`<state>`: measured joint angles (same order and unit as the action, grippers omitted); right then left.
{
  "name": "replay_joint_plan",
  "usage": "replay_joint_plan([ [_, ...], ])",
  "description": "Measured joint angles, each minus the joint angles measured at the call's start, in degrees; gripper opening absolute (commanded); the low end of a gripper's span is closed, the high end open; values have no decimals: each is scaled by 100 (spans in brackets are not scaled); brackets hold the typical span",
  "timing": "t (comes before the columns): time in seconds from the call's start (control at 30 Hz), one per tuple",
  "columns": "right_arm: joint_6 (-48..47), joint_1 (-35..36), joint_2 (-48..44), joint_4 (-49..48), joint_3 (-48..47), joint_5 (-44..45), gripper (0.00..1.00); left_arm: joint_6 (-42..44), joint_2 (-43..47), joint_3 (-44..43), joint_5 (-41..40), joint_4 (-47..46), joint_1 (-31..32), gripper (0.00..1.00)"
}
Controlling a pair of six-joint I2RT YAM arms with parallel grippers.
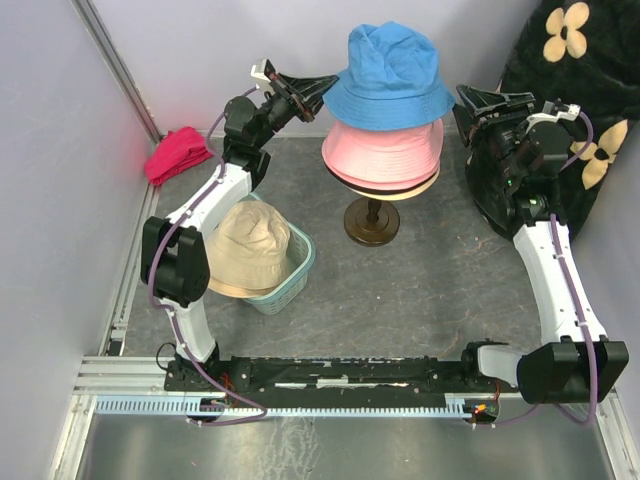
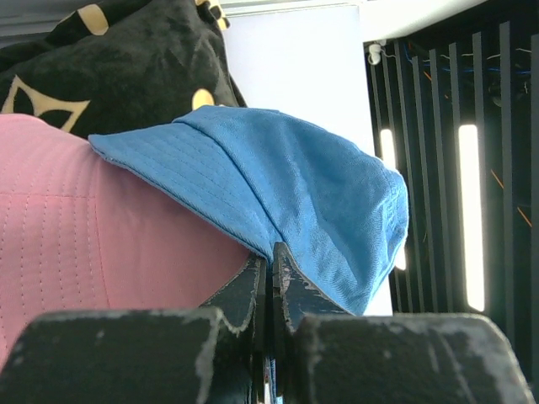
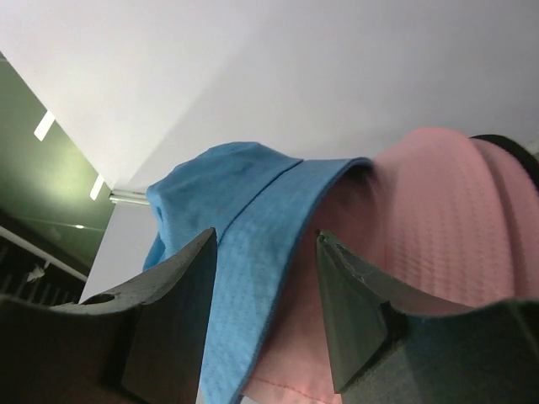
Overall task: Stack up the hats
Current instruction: Stack the hat on the hat.
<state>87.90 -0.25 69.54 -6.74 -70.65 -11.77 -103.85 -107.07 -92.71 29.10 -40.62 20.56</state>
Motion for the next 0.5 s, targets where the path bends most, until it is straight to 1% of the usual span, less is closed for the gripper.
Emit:
replay_joint_plan([
  [0.13,61,168,127,-70,-173,-24,56,2,0,0,-2,13,57,3],
  [0.3,92,286,232,-142,-260,-66,51,4,0,2,-2,31,94,3],
  [0.47,127,317,236,-157,-260,-125,37,7,103,153,-13,68,96,3],
  [0.5,136,317,236,-175,-256,-127,31,7,157,229,-28,68,96,3],
])
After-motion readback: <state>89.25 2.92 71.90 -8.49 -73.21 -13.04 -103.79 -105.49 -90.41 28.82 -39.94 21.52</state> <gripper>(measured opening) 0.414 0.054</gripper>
